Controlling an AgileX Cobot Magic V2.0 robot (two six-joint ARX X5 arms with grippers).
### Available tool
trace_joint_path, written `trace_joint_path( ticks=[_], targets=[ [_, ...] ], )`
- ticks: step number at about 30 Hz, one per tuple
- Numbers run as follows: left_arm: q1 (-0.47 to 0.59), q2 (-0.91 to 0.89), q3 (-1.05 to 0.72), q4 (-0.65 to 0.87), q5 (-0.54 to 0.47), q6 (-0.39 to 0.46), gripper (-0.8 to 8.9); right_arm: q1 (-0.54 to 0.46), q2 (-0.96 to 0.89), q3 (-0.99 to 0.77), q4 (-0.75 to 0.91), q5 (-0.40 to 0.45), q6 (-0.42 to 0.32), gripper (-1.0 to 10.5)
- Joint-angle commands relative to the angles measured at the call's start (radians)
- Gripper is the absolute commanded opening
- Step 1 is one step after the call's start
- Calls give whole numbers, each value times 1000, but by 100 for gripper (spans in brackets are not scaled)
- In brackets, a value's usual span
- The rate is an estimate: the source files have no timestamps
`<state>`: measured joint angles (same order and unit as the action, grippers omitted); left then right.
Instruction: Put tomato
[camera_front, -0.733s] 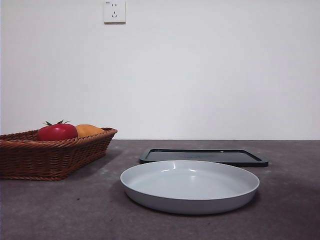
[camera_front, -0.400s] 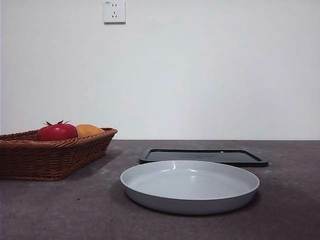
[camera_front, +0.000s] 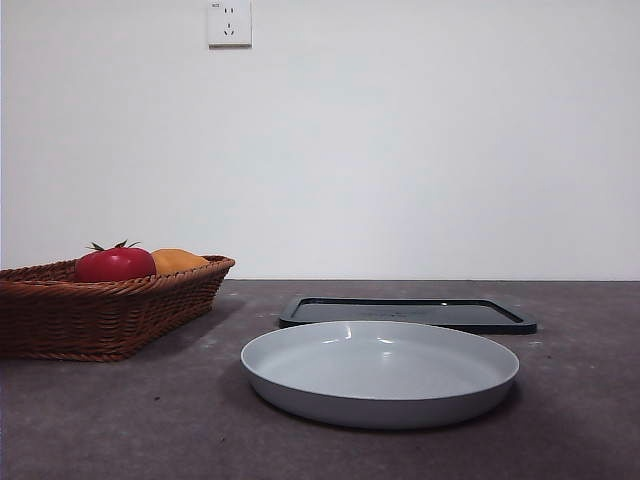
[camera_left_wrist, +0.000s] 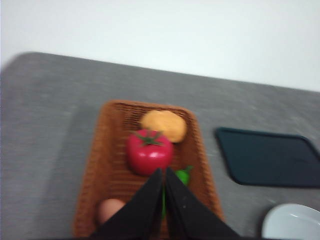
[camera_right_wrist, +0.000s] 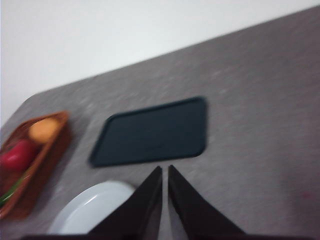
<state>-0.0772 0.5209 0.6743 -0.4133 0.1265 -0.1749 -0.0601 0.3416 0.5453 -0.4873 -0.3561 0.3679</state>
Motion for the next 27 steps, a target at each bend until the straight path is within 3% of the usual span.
trace_joint_path(
  ticks=[1,11,22,27],
  targets=[
    [-9,77,68,-26,68,-2,8,8,64,61,-25,-58,-10,11],
    [-97,312,196,-123,219,8,8,130,302,227,-157,-66,-116,11],
    [-315,453,221,-152,386,8,7,469,536,312,-170,-48,-174,12],
    [-341,453,221,-149,390,3,8,499,539,312,-172,-48,-174,12]
  ],
)
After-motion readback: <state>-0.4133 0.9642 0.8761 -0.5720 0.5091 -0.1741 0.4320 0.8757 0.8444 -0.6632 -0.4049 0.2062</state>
